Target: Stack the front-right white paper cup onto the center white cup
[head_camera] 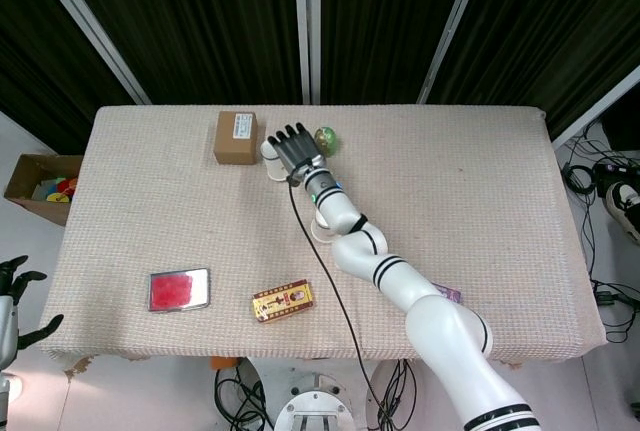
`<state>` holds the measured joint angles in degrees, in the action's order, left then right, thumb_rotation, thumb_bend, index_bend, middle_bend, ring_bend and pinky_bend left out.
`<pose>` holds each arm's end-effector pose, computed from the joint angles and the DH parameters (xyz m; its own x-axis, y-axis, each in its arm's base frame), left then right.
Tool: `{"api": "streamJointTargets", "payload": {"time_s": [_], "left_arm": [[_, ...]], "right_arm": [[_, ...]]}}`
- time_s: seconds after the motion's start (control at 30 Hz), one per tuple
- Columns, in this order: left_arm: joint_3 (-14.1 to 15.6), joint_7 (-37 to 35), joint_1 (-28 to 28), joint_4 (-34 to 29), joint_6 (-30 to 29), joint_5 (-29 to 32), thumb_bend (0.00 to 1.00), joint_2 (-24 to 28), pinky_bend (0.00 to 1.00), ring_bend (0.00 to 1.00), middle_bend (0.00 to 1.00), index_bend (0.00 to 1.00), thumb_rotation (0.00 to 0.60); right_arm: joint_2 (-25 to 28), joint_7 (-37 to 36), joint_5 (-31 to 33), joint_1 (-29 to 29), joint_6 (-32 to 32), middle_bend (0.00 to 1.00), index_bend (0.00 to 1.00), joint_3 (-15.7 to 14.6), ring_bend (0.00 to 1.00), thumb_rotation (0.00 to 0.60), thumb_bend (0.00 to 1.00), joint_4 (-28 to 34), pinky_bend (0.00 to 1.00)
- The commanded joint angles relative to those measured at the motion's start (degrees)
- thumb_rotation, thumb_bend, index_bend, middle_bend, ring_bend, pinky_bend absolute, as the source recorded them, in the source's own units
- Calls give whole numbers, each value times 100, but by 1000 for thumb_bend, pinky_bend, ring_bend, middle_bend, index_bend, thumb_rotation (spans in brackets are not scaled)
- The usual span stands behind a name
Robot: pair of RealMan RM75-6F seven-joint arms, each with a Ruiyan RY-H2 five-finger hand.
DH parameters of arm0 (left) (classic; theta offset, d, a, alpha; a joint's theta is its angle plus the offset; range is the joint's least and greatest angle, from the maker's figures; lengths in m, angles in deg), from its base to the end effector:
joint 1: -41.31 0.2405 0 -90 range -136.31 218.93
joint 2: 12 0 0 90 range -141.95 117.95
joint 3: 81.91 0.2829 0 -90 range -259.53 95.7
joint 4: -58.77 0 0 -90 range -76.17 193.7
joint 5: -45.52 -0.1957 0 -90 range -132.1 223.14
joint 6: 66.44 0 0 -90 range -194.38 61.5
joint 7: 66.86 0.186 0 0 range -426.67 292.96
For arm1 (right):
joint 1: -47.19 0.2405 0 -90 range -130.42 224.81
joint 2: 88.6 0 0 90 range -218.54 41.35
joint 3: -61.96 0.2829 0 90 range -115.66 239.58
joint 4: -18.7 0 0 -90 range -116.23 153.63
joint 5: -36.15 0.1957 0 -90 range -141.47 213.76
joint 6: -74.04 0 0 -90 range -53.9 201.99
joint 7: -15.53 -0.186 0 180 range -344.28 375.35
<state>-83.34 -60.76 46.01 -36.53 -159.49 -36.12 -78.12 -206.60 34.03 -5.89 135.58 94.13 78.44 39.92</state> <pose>-0.3559 0.1598 0.1918 0.4265 -0.0270 0.9041 0.8841 0.2237 -0.4103 0.0514 -0.5367 -0.1278 0.6391 -0.2457 0.7289 -0.7353 -0.4734 0.4851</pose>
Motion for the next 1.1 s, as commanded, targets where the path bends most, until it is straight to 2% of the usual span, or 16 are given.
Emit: {"api": "streamJointTargets", "payload": {"time_s": [0.03, 0.33, 0.43, 0.57, 0.77, 0.97, 1.1], "left_arm": [[-4, -22, 9, -9, -5, -8, 123, 16, 160, 124, 158, 353, 600], [9, -97, 44, -29, 27, -13, 123, 44, 160, 124, 158, 353, 600], [11, -109, 62, -24, 15, -21, 123, 48, 160, 124, 158, 353, 600], [14, -108, 99, -37, -31, -36, 123, 64, 160, 125, 158, 353, 600], [14, -126, 159, -32, -110, -60, 122, 66, 160, 125, 158, 353, 600], [7, -148, 177, 1, -125, -83, 123, 44, 160, 124, 158, 353, 600], [-15, -151, 174, 6, -138, -103, 123, 53, 160, 124, 158, 353, 600]], "right_arm": [[-102, -136, -183, -7, 19, 174, 164, 74, 70, 600, 231, -144, 145], [-262, -382, -595, -1, -60, 143, 164, 211, 69, 600, 230, -420, 145], [-322, -380, -656, 38, -123, 176, 169, 267, 70, 600, 230, -520, 146], [-410, -301, -739, 87, -152, 277, 293, 309, 108, 600, 303, -673, 152], [-418, -412, -884, 11, 66, 361, 427, 421, 178, 600, 354, -638, 188], [-233, -589, -1115, -169, 380, 384, 479, 463, 198, 600, 356, -343, 203], [46, -730, -1319, -375, 673, 395, 495, 454, 207, 600, 357, 100, 212]]}}
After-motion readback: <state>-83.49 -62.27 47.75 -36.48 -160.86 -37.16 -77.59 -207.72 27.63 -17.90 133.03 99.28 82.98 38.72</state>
